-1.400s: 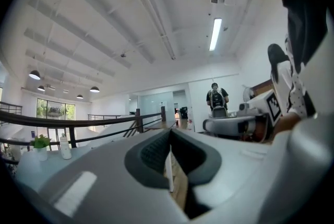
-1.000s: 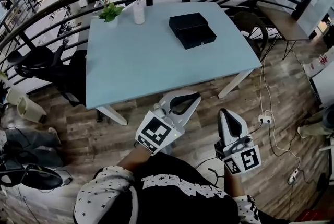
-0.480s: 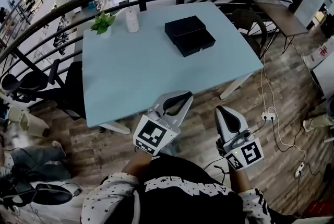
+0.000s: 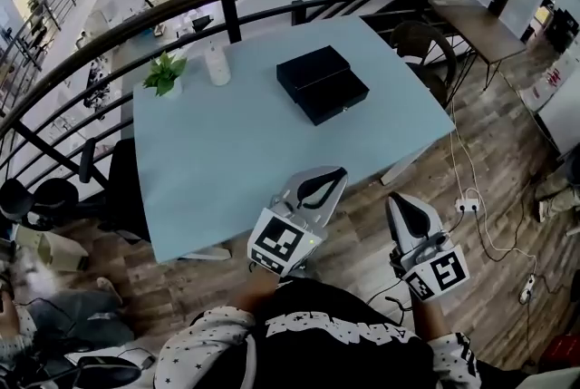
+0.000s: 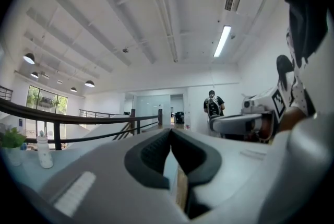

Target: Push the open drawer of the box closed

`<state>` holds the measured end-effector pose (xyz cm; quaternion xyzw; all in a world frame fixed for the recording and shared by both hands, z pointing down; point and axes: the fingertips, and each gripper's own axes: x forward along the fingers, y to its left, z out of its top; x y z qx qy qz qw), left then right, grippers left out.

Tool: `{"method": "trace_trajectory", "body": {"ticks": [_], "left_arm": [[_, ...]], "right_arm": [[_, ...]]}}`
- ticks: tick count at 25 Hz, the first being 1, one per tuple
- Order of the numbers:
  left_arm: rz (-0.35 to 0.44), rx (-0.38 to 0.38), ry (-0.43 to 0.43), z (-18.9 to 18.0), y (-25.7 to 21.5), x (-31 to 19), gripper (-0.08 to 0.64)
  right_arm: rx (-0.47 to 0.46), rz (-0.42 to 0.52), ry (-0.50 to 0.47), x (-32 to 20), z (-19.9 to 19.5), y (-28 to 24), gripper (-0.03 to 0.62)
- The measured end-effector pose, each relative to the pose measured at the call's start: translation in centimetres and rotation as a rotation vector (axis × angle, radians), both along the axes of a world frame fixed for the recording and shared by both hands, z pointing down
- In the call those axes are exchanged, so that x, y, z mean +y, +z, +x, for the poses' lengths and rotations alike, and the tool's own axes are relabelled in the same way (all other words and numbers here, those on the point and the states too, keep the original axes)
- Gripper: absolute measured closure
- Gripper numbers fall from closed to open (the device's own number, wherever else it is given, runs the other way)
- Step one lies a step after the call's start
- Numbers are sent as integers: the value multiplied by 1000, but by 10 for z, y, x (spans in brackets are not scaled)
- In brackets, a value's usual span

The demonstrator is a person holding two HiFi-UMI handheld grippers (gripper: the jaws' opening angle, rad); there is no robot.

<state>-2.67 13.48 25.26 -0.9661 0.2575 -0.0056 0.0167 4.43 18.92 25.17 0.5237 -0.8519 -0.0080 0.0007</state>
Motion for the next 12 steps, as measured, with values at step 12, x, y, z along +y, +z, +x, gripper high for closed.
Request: {"method": "trace_trajectory", "body": {"ticks": [12], "left_arm": [[-27, -18, -6, -3, 20, -95, 560]], "right_arm": [[23, -8, 29, -91, 5, 6, 592]]}}
